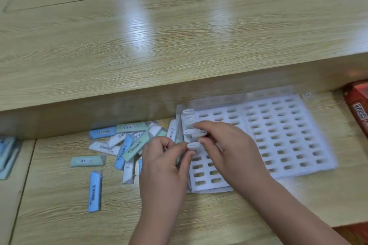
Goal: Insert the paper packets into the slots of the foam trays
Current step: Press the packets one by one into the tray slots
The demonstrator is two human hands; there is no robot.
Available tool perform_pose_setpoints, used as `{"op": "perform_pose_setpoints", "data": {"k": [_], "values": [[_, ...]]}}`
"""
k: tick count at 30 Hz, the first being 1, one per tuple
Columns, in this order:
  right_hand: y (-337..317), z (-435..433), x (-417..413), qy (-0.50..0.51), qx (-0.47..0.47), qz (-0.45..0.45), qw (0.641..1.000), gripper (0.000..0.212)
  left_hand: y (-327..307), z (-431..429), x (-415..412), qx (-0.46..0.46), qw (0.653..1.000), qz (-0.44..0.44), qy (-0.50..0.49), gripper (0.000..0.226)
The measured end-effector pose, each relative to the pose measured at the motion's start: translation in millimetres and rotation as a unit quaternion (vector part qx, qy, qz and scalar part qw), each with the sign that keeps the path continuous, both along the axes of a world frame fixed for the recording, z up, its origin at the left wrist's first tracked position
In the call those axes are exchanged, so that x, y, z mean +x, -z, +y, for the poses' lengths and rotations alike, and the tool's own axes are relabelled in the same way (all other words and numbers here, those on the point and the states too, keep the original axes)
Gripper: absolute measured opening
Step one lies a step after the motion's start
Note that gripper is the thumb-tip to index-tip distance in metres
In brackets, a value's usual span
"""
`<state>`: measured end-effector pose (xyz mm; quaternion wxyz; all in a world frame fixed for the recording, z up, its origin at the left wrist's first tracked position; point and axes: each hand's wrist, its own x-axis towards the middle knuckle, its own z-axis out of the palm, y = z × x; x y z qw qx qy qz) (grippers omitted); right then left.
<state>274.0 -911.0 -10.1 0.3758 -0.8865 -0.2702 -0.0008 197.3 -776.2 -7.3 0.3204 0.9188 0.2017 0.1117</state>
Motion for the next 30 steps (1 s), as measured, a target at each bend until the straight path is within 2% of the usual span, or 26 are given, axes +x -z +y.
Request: {"op": "perform_pose_setpoints", "data": {"k": [3,5,8,12,15,18,21,23,26,30], "values": [[2.0,-1.0,1.1,0.030,0.012,0.026,0.999,0.027,0.0,-1.3,0.1,0.024,1.000,0.005,0.006,0.009],[2.0,-2.3,3.9,0.023,0.008,0.024,0.999,0.025,0.0,-2.0,0.2,0.027,1.000,0.010,0.003,0.010],[-0.8,-4.7,8.5,0.001,0.037,0.064,0.997,0.024,1.0,-1.9,-0.2,0.023,1.000,0.008,0.000,0.011],[2.5,-6.3,6.3,-0.016,0.027,0.001,1.000,0.015,4.1,-2.9,-1.1,0.014,1.000,-0.005,-0.007,0.012],[4.1,-5.7,2.3,-0.006,0.019,-0.041,0.999,0.017,4.6,-2.7,-1.3,0.017,1.000,-0.008,-0.004,0.010],[4.1,-8.2,1.8,-0.007,0.014,-0.040,0.999,0.021,3.4,-0.3,-1.1,0.049,0.999,-0.004,0.008,0.008],[2.6,-11.8,-1.8,-0.001,0.039,0.001,0.999,0.029,2.1,0.4,-4.4,0.076,0.997,-0.011,0.016,0.013],[-1.9,-13.1,-8.9,0.031,0.065,0.014,0.997,0.029,0.0,0.5,-10.2,0.043,0.999,-0.028,0.009,0.020],[-11.8,-9.6,-26.2,0.071,0.076,-0.024,0.994,0.026,-2.9,7.7,-25.7,-0.106,0.992,-0.049,-0.045,0.021],[-23.9,18.9,-59.6,0.044,0.082,-0.055,0.994,0.020,-1.7,39.3,-55.0,-0.129,0.979,-0.056,-0.145,0.018]]}}
